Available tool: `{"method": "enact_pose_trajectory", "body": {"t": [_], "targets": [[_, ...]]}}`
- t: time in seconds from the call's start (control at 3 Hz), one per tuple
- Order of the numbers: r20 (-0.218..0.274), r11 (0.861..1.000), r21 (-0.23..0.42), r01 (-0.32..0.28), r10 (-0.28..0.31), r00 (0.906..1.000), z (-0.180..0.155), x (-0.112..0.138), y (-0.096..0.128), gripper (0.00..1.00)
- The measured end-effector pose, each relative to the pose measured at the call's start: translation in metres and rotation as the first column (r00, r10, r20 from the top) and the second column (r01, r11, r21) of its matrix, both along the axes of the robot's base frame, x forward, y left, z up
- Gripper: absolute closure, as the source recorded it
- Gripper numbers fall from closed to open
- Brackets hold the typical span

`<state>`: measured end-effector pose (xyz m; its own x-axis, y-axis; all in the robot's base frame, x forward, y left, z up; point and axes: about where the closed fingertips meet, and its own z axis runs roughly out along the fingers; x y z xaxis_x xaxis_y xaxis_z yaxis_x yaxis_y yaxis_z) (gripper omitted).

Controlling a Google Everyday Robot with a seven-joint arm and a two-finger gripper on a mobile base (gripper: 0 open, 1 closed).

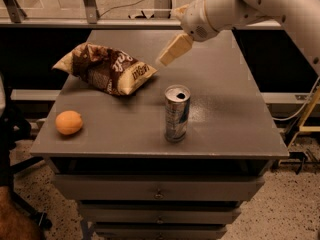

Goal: Move brown chip bag near redbull can

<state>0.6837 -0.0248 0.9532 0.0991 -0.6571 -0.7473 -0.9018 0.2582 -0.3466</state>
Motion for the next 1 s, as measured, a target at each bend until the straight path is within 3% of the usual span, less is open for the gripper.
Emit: {"method": "enact_pose_trajectory", "body": {"t": [0.33, 0.67, 1.0], "targets": [[0.023, 0.999, 0.037, -0.023, 0.022, 0.9995, 0.006, -0.002, 0.036, 0.0], [-0.033, 0.988, 0.144, -0.051, 0.057, 0.9978, 0.003, -0.01, 0.077, 0.0], [-0.085, 0.969, 0.235, -0.072, 0.094, 0.992, 0.003, -0.017, 0.098, 0.0]]}}
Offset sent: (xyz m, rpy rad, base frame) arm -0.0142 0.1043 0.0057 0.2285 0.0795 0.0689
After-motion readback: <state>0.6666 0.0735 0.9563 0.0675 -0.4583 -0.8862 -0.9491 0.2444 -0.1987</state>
